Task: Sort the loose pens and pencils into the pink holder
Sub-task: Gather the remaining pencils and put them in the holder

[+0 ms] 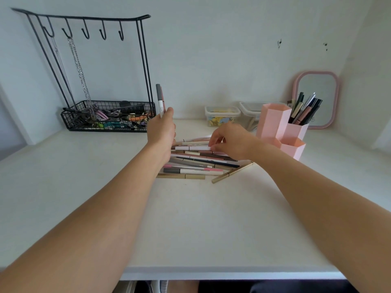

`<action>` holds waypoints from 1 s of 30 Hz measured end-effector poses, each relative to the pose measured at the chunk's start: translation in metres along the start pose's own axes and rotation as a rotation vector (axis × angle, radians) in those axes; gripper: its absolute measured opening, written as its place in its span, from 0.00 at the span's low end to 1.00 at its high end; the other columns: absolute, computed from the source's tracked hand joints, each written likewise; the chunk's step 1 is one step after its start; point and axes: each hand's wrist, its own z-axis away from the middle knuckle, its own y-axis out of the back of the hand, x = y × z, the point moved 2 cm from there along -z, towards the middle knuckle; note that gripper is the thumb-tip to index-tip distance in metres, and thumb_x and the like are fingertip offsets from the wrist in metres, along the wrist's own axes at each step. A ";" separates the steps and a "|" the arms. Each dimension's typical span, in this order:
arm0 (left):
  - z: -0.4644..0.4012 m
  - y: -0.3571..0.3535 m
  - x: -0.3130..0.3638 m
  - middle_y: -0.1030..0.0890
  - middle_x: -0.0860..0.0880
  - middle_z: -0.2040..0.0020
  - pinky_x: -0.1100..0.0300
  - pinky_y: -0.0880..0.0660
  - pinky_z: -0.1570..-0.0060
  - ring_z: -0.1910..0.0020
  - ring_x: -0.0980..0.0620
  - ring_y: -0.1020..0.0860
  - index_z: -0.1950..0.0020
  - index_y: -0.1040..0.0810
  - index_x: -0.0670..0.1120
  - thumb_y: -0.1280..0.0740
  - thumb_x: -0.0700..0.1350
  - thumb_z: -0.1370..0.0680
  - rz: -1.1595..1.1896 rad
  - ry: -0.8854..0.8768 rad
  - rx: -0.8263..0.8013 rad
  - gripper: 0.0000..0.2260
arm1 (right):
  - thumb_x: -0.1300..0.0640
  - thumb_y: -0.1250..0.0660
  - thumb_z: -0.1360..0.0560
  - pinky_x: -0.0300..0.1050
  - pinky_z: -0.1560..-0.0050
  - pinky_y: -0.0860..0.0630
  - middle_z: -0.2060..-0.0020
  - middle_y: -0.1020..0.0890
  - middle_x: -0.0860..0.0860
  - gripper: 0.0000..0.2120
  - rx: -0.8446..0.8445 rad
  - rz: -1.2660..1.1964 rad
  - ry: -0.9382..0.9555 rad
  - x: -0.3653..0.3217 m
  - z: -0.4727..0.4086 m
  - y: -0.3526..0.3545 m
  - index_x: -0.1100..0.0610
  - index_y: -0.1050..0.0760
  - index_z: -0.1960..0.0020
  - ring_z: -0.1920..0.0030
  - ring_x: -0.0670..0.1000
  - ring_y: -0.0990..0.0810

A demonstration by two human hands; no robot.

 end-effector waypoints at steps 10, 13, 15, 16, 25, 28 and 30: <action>0.012 -0.013 -0.002 0.39 0.55 0.74 0.63 0.44 0.77 0.76 0.56 0.42 0.53 0.24 0.47 0.29 0.58 0.23 0.017 0.018 -0.262 0.14 | 0.61 0.34 0.21 0.42 0.61 0.27 0.68 0.25 0.51 0.07 0.110 -0.779 -0.165 -0.002 -0.003 0.012 0.58 0.21 0.57 0.66 0.49 0.28; 0.018 -0.019 -0.003 0.40 0.55 0.73 0.63 0.41 0.74 0.74 0.56 0.41 0.49 0.23 0.47 0.26 0.58 0.26 0.062 0.013 -0.335 0.17 | 0.62 0.35 0.20 0.39 0.60 0.23 0.66 0.24 0.52 0.07 0.092 -1.012 -0.102 -0.013 0.000 0.012 0.61 0.22 0.56 0.64 0.47 0.25; 0.021 -0.022 -0.004 0.37 0.54 0.73 0.63 0.39 0.72 0.73 0.56 0.39 0.51 0.23 0.49 0.25 0.57 0.26 0.078 0.001 -0.387 0.15 | 0.63 0.35 0.20 0.38 0.60 0.22 0.65 0.23 0.53 0.06 0.094 -1.087 -0.072 -0.020 0.002 0.009 0.63 0.22 0.54 0.64 0.47 0.23; 0.023 -0.024 -0.005 0.33 0.54 0.72 0.63 0.38 0.71 0.73 0.55 0.36 0.53 0.24 0.50 0.25 0.57 0.27 0.072 -0.014 -0.404 0.14 | 0.63 0.34 0.21 0.38 0.60 0.22 0.64 0.22 0.55 0.05 0.103 -1.086 -0.062 -0.023 0.003 0.007 0.64 0.21 0.53 0.64 0.48 0.23; 0.023 -0.027 -0.015 0.22 0.58 0.72 0.66 0.31 0.71 0.65 0.52 0.22 0.55 0.22 0.51 0.32 0.51 0.20 -0.117 -0.182 -0.328 0.06 | 0.69 0.31 0.25 0.36 0.61 0.21 0.66 0.15 0.52 0.04 0.186 -1.073 -0.105 -0.030 0.007 -0.007 0.65 0.18 0.52 0.66 0.47 0.16; 0.022 -0.027 -0.016 0.21 0.53 0.66 0.62 0.28 0.68 0.63 0.52 0.21 0.55 0.24 0.51 0.36 0.50 0.18 -0.208 -0.242 -0.296 0.07 | 0.69 0.29 0.26 0.38 0.62 0.19 0.66 0.15 0.56 0.03 0.203 -1.096 -0.131 -0.033 0.010 -0.007 0.68 0.18 0.53 0.67 0.50 0.15; 0.020 -0.026 -0.016 0.22 0.51 0.64 0.62 0.27 0.69 0.65 0.53 0.22 0.55 0.25 0.50 0.37 0.49 0.17 -0.241 -0.255 -0.281 0.08 | 0.68 0.28 0.26 0.39 0.63 0.19 0.65 0.15 0.59 0.04 0.187 -1.112 -0.143 -0.036 0.012 -0.007 0.70 0.19 0.54 0.67 0.53 0.15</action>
